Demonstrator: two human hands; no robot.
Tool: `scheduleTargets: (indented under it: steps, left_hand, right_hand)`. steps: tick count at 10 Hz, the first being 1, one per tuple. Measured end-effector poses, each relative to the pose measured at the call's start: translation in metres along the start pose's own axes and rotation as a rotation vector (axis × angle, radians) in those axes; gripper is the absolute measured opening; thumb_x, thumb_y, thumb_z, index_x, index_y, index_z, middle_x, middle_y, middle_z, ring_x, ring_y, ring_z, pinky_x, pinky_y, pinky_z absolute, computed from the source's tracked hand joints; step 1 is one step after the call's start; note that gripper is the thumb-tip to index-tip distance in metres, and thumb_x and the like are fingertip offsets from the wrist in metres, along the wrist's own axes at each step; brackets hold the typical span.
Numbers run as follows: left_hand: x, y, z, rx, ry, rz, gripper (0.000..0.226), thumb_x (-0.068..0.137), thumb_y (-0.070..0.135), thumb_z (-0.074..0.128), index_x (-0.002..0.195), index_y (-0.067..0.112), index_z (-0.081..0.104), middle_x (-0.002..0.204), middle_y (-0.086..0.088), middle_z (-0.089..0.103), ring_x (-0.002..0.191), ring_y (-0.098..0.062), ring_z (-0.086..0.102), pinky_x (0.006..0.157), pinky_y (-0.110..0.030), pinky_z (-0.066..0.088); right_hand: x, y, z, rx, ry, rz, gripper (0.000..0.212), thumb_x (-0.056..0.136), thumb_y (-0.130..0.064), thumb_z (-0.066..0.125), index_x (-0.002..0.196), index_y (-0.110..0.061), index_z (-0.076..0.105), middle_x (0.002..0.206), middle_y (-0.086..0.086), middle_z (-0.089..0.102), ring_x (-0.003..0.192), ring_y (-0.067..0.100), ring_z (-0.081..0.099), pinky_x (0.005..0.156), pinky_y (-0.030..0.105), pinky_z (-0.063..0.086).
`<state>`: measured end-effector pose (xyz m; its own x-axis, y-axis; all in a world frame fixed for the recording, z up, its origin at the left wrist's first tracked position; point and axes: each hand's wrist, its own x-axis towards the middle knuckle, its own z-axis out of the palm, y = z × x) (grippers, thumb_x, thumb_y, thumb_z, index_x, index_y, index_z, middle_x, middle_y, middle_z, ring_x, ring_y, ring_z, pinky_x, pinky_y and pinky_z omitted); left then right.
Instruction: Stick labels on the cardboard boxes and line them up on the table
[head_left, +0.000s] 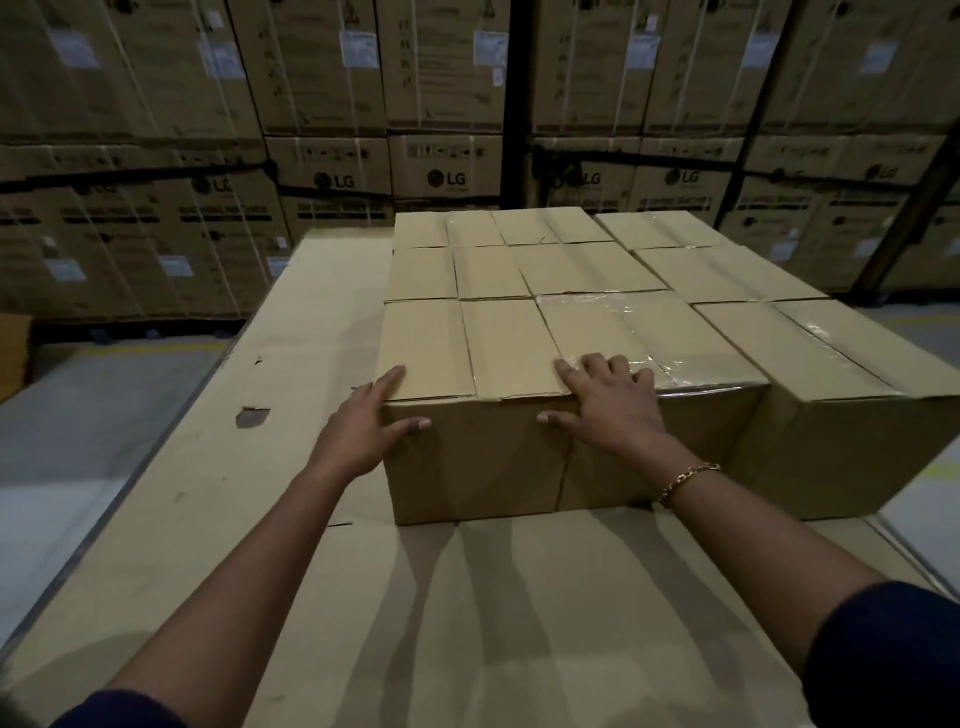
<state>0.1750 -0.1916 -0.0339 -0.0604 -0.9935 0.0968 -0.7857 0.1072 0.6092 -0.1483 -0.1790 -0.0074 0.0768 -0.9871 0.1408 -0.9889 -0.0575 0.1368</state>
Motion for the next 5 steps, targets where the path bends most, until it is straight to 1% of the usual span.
scheduleTargets:
  steps: [1, 2, 3, 4, 5]
  left_hand:
    - [-0.015, 0.010, 0.006, 0.153, 0.087, -0.038, 0.079, 0.089, 0.066, 0.060, 0.156, 0.041, 0.026, 0.156, -0.003, 0.037, 0.134, -0.030, 0.047, 0.099, -0.047, 0.048]
    - [-0.030, 0.026, 0.015, 0.316, 0.192, -0.028, 0.069, 0.095, 0.055, 0.059, 0.154, 0.032, 0.033, 0.160, -0.008, 0.030, 0.140, -0.032, 0.039, 0.099, -0.049, 0.048]
    - [-0.045, 0.045, 0.024, 0.433, 0.202, -0.046, 0.067, 0.096, 0.048, 0.059, 0.154, 0.028, 0.034, 0.163, -0.010, 0.027, 0.147, -0.033, 0.026, 0.110, -0.051, 0.038]
    - [-0.065, 0.073, 0.041, 0.488, 0.202, -0.054, 0.069, 0.097, 0.053, 0.055, 0.156, 0.027, 0.030, 0.165, -0.004, 0.025, 0.153, -0.032, 0.016, 0.117, -0.053, 0.027]
    - [-0.080, 0.112, 0.066, 0.534, 0.176, 0.017, 0.071, 0.099, 0.057, 0.047, 0.159, 0.026, 0.025, 0.167, 0.000, 0.021, 0.155, -0.027, 0.008, 0.123, -0.052, 0.016]
  right_hand:
    - [-0.004, 0.003, -0.002, 0.035, -0.010, -0.024, 0.082, 0.092, -0.078, 0.036, 0.160, -0.035, 0.018, 0.160, 0.002, 0.031, 0.143, 0.029, 0.031, 0.109, 0.050, 0.031]
    - [-0.015, 0.029, -0.004, 0.105, -0.080, -0.122, 0.076, 0.099, -0.059, 0.045, 0.162, -0.031, 0.013, 0.170, -0.001, 0.015, 0.155, 0.024, 0.015, 0.122, 0.048, 0.018]
    - [-0.035, 0.068, -0.012, 0.101, -0.101, -0.197, 0.076, 0.099, -0.056, 0.049, 0.162, -0.031, 0.016, 0.170, -0.003, 0.015, 0.156, 0.020, 0.014, 0.124, 0.046, 0.012]
    - [-0.055, 0.118, -0.015, 0.073, -0.073, -0.193, 0.071, 0.098, -0.059, 0.049, 0.159, -0.032, 0.026, 0.167, -0.003, 0.026, 0.153, 0.021, 0.022, 0.123, 0.046, 0.015]
    - [-0.076, 0.170, -0.022, 0.075, -0.088, -0.131, 0.069, 0.098, -0.061, 0.050, 0.158, -0.032, 0.031, 0.166, -0.003, 0.027, 0.153, 0.021, 0.023, 0.123, 0.048, 0.015]
